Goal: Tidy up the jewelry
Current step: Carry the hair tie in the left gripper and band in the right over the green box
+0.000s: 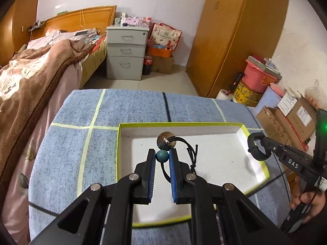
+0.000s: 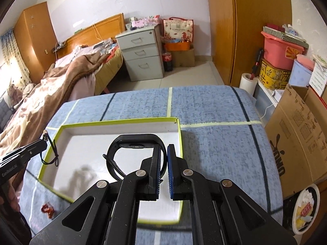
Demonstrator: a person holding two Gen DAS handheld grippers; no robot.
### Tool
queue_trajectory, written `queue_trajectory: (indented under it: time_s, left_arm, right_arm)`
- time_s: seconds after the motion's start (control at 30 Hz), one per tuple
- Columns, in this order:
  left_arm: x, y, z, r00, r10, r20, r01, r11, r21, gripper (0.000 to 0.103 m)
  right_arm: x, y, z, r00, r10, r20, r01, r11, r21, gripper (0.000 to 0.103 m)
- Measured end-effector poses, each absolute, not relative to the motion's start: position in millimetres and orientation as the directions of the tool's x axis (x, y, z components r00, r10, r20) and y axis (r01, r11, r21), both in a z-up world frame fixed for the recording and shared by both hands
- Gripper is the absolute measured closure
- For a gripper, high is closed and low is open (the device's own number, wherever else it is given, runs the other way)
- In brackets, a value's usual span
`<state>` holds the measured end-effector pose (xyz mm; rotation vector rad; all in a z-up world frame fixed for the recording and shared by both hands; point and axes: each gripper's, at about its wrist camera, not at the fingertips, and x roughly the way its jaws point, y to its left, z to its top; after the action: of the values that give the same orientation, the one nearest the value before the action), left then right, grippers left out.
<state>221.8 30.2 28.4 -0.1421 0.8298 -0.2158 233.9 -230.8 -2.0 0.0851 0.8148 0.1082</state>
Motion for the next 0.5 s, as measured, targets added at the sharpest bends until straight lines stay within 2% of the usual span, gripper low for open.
queue_trajectory:
  time_s: [0.5]
  left_arm:
    - [250.3, 26.6, -12.5, 0.576, -0.224, -0.786, 0.098, 0.974, -0.206, 0.089]
  right_arm:
    - [262.1, -219.5, -27.0, 0.632, 0.106, -0.767, -0.081, 0.994, 0.071, 0.097]
